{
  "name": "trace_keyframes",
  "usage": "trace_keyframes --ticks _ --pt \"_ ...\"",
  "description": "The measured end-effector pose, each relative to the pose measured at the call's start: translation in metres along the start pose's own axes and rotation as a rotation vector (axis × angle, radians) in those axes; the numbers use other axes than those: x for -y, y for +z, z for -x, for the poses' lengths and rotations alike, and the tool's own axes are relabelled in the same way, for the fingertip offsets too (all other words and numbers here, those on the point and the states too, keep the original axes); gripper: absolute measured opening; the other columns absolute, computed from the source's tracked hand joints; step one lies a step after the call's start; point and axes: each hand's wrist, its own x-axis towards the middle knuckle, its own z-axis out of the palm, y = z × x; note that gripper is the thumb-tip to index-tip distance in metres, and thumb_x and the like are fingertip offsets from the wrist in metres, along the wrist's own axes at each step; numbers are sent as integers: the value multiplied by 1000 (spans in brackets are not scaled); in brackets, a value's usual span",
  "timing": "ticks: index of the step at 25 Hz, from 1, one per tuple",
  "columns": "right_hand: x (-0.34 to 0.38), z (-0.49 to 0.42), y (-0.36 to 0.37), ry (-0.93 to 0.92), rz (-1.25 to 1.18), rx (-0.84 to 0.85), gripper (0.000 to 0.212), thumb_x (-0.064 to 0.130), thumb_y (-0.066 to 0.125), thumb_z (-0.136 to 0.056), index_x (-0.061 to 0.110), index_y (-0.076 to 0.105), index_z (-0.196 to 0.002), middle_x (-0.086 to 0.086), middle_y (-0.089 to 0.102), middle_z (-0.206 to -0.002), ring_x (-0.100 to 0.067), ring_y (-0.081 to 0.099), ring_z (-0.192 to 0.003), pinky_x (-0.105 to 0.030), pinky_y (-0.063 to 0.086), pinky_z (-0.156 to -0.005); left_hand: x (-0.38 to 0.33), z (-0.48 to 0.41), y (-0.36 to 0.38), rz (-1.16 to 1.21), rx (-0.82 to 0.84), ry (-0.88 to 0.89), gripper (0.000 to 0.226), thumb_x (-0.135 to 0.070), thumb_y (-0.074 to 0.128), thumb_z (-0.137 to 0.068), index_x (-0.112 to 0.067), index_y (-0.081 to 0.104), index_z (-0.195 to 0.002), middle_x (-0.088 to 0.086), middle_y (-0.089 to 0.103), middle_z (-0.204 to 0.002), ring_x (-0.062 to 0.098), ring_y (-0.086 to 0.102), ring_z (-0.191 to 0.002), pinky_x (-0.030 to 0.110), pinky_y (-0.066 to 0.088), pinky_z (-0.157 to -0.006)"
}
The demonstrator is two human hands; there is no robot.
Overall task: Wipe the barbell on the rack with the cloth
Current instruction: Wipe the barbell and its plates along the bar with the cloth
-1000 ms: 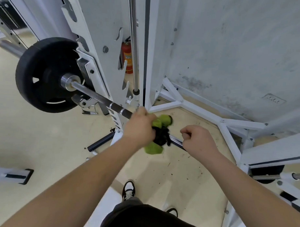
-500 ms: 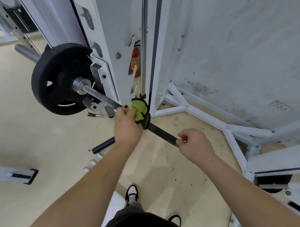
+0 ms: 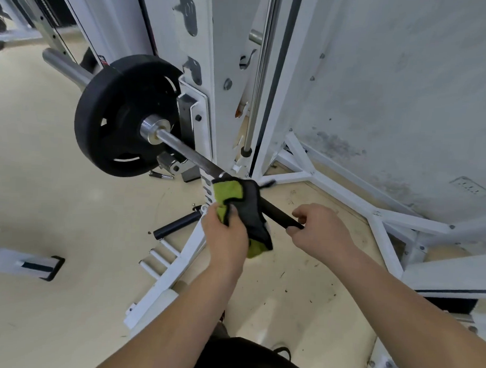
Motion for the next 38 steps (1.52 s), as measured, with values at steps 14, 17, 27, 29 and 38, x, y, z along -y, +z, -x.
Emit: trace_keyframes --ticks 14,17,27,29,38 --pt "-15 -5 -6 0 -92 30 14 20 69 -92 24 80 -99 1 73 -98 -23 65 -92 -37 57 -81 2 16 38 292 376 -592 28 -4 50 -99 -14 67 -119 11 78 -106 31 74 -97 51 61 -87" --pt "-31 -2 -9 -27 -64 53 12 19 68 -92 21 78 -86 -1 72 -87 -24 67 -82 -34 56 -69 7 22 58 332 158 -577 24 -8 49 -101 -16 66 -116 12 76 -108 32 72 -101 51 58 -94" --pt "-46 -10 -8 -116 -173 107 16 13 75 -84 20 82 -95 3 76 -90 -21 70 -90 -33 57 -82 11 47 74 452 49 -487 23 -21 50 -107 -13 63 -125 10 75 -115 27 72 -99 39 62 -78" --pt "-48 -17 -12 -101 -235 124 18 4 74 -80 18 84 -87 8 72 -77 -11 67 -80 -27 54 -77 23 94 96 384 101 -555 24 -22 47 -108 -12 64 -123 9 74 -117 20 71 -97 30 58 -73" --pt "-43 -11 -9 -138 -99 84 25 3 58 -64 7 77 -81 -14 75 -83 -32 70 -75 -40 61 -66 22 83 97 342 47 -461 19 -21 48 -106 -16 65 -114 10 76 -107 30 73 -99 45 61 -88"
